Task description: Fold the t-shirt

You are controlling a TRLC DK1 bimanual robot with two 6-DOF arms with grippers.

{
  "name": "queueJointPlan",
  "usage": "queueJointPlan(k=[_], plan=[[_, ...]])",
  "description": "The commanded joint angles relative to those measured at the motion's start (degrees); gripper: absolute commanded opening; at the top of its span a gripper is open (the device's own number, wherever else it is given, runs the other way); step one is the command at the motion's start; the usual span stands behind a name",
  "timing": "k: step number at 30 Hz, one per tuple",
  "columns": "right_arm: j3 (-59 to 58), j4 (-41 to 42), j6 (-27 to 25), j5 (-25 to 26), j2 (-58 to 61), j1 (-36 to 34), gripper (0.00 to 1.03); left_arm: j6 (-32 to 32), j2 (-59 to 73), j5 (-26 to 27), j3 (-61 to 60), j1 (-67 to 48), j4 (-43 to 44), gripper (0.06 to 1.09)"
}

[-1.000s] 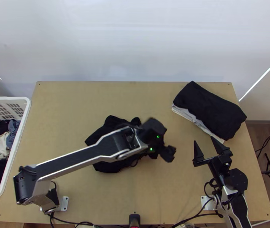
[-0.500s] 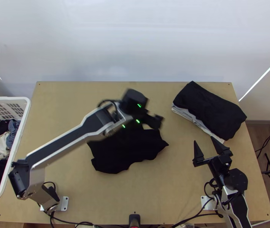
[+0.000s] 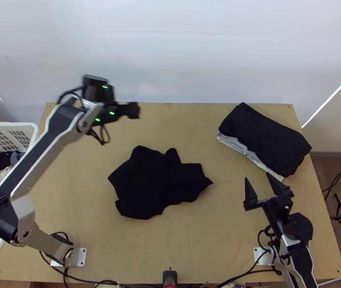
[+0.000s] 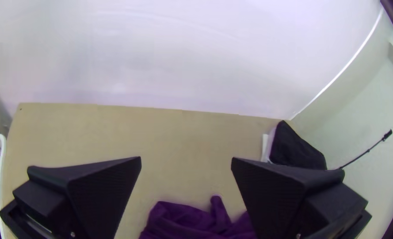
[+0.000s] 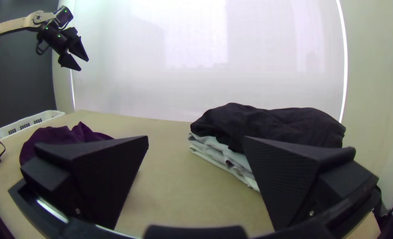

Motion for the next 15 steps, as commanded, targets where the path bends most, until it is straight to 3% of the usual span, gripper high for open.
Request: queueJointPlan(k=[1, 6, 10, 12, 15], plan=[[0.0, 0.0, 0.0, 0.0, 0.0, 0.0, 0.99, 0.9, -2.7, -0.1, -1.1, 10.9, -3.4, 1.05], [0.0, 0.1, 0.2, 0.0, -0.2, 0.2, 0.99, 0.6, -5.0, -0.1, -2.1, 15.0, -4.8, 1.05], [0.0, 0.1, 4.0, 0.0, -0.2, 4.2, 0.99, 0.5, -7.2, -0.1, -4.9, 17.5, -4.8, 1.04], [0.1, -0.5, 3.9, 2.7, -0.2, 6.5, 0.99, 0.5, -8.1, -0.1, -5.8, 18.3, -4.8, 1.05], [0.8, -0.9, 4.3, 2.7, 0.1, 5.6, 0.99, 0.0, -8.9, -0.2, -6.5, 18.7, -4.8, 1.05]])
